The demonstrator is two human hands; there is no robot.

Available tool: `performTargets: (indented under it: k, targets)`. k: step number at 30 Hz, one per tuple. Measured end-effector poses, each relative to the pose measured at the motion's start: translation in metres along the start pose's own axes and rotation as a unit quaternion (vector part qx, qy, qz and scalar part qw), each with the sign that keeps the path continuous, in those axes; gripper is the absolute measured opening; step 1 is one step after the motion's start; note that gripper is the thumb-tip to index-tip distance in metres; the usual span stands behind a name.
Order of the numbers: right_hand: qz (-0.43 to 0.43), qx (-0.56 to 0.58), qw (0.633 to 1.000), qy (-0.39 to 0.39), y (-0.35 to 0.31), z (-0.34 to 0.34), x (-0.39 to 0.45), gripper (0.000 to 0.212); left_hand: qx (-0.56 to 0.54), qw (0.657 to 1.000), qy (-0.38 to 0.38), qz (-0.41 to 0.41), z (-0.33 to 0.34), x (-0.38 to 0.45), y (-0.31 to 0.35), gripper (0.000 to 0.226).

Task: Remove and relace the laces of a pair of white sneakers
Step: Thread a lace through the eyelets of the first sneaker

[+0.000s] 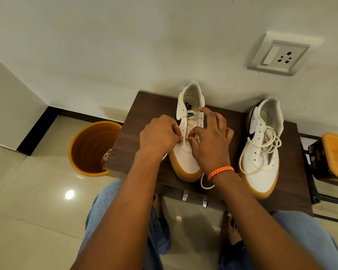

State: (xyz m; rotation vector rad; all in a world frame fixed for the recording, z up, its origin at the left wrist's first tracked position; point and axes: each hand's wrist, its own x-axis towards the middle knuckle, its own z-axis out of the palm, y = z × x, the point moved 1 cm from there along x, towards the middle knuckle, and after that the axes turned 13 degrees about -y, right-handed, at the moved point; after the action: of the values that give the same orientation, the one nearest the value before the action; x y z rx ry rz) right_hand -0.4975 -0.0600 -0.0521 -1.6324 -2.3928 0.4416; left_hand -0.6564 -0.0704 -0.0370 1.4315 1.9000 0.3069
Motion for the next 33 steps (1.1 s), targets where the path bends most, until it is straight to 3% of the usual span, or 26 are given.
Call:
performTargets:
  k: [8,19,25,33]
  targets:
    - [0.069,0.1,0.993,0.01,-0.004,0.007,-0.001,0.013,-0.014,1.0,-0.01,-0.001,0.002,0.001,0.0,0.019]
    - [0.117,0.226,0.965,-0.067,-0.004,0.011,0.006,0.019,-0.024,1.0,0.006,-0.005,0.003,0.0,0.0,0.017]
    - [0.093,0.146,0.98,-0.092,-0.007,0.008,0.005,0.015,0.013,0.999,0.05,0.001,0.0,-0.005,0.003,0.01]
    - [0.043,0.064,0.991,-0.112,0.004,-0.003,0.004,0.015,0.02,0.999,0.033,0.031,-0.002,-0.006,0.005,0.015]
